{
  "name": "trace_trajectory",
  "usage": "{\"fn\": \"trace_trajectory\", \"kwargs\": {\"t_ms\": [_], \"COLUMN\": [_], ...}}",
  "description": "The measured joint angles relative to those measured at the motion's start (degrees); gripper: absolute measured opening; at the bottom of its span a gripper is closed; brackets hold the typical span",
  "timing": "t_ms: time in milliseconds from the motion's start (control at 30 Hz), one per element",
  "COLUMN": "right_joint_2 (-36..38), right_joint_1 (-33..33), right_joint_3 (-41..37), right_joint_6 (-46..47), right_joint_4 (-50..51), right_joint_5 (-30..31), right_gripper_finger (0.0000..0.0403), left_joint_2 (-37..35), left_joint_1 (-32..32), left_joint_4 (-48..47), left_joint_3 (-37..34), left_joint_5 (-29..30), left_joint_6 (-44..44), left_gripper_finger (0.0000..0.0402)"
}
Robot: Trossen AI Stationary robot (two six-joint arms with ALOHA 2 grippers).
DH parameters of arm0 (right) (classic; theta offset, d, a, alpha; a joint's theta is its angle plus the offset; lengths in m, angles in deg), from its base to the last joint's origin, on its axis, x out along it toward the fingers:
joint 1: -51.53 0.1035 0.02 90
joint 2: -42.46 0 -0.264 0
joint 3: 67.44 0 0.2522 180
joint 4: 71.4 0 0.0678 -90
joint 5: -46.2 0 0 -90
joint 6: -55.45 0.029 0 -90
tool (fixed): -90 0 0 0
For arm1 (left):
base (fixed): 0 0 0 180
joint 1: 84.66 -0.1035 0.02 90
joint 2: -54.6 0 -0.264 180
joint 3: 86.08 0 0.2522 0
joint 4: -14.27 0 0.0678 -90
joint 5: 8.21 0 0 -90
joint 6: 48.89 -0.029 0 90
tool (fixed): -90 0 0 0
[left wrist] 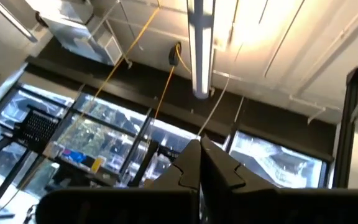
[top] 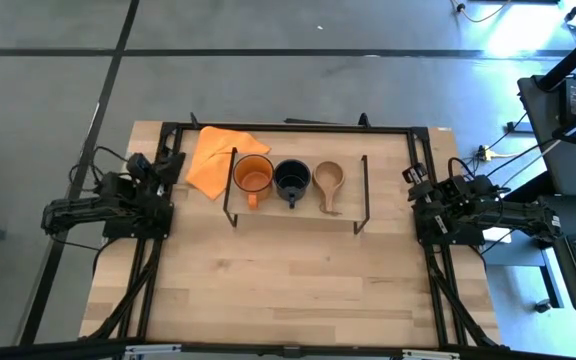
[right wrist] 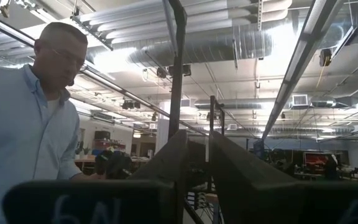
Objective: Stack small to large cups/mugs on shelf
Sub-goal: Return to Home Position
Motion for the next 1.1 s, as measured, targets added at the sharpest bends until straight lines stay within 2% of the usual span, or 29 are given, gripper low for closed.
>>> {"fn": "trace_trajectory", "kwargs": {"t_ms": [233, 367, 633, 833, 1000, 1100], "right_joint_2": [0.0, 0.0, 0.0, 0.0, 0.0, 0.02], "right_joint_1": [-0.01, -0.02, -0.02, -0.01, -0.01, -0.01], "right_joint_3": [0.0, 0.0, 0.0, 0.0, 0.0, 0.0], "right_joint_6": [0.05, -0.04, -0.38, -4.83, -4.84, -4.66], "right_joint_4": [0.52, 1.19, 6.85, 13.09, 10.81, 9.73], "right_joint_5": [-0.01, 0.0, 0.02, 0.02, -0.3, -4.0], "right_gripper_finger": [0.0069, 0.0069, 0.0069, 0.0069, 0.0069, 0.0069], "left_joint_2": [0.0, -0.02, 0.0, -0.02, 0.0, 0.0], "left_joint_1": [0.01, 0.0, 0.0, 0.0, 0.01, 0.02], "left_joint_4": [-3.78, -5.37, -19.2, -28.16, -33.21, -32.96], "left_joint_3": [-1.38, -1.38, -1.38, -1.38, -1.38, -1.38], "left_joint_5": [-0.6, -0.58, -0.43, -0.56, -0.64, -0.64], "left_joint_6": [0.85, -1.72, -2.06, -2.02, -1.6, -1.51], "left_gripper_finger": [0.0, 0.0, 0.0, 0.0, 0.0, 0.0]}}
